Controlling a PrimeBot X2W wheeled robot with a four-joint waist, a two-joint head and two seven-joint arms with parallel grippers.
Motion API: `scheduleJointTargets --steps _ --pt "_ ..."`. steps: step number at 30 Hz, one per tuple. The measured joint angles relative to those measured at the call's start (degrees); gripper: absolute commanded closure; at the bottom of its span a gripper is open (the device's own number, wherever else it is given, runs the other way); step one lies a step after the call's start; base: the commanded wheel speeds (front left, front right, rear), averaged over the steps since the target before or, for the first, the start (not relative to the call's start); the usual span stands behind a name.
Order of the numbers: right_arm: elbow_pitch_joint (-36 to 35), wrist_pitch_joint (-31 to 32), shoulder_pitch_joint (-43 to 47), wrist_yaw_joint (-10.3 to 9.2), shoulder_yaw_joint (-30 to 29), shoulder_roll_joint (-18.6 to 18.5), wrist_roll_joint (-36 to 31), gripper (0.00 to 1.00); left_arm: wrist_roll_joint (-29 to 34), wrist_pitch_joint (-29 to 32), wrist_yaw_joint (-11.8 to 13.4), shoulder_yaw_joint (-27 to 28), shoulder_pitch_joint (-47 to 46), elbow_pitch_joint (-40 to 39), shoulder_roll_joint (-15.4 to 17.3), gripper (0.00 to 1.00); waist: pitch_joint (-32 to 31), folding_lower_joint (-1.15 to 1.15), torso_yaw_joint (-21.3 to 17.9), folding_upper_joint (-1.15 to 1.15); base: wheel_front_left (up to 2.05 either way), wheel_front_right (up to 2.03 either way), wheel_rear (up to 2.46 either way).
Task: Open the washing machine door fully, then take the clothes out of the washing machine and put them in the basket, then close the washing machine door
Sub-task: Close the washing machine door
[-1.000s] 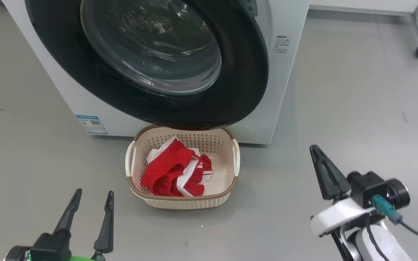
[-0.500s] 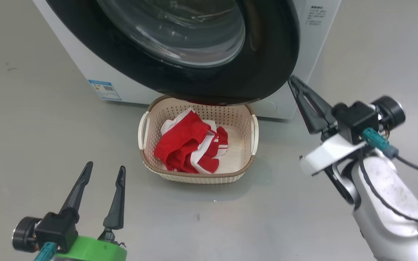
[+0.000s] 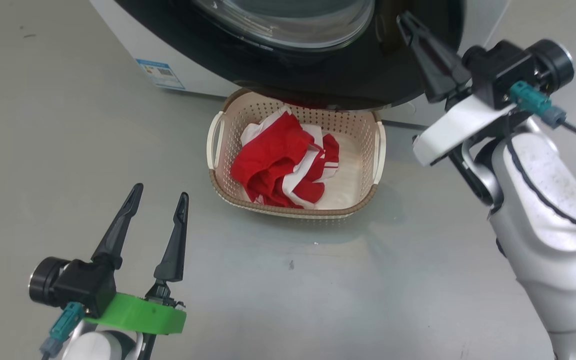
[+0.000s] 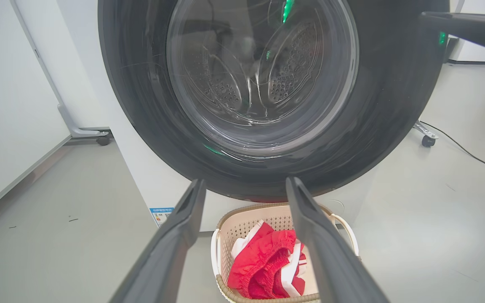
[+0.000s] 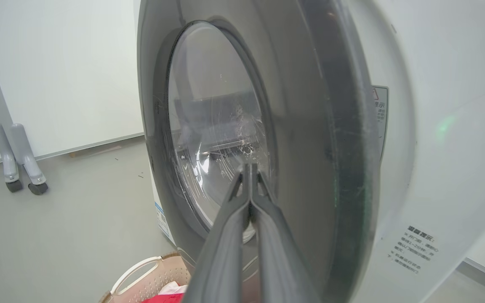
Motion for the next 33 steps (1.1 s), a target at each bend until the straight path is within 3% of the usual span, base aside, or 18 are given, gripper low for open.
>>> scheduleJointTargets --steps 33 --pt "15.8 -0.6 -17.6 0.9 -1.1 -2.8 4.5 1.0 0.0 -2.0 -2.0 -2.2 -6.5 5.7 -1.4 0.0 5.0 0.0 3.2 0.0 0.0 0.0 0.0"
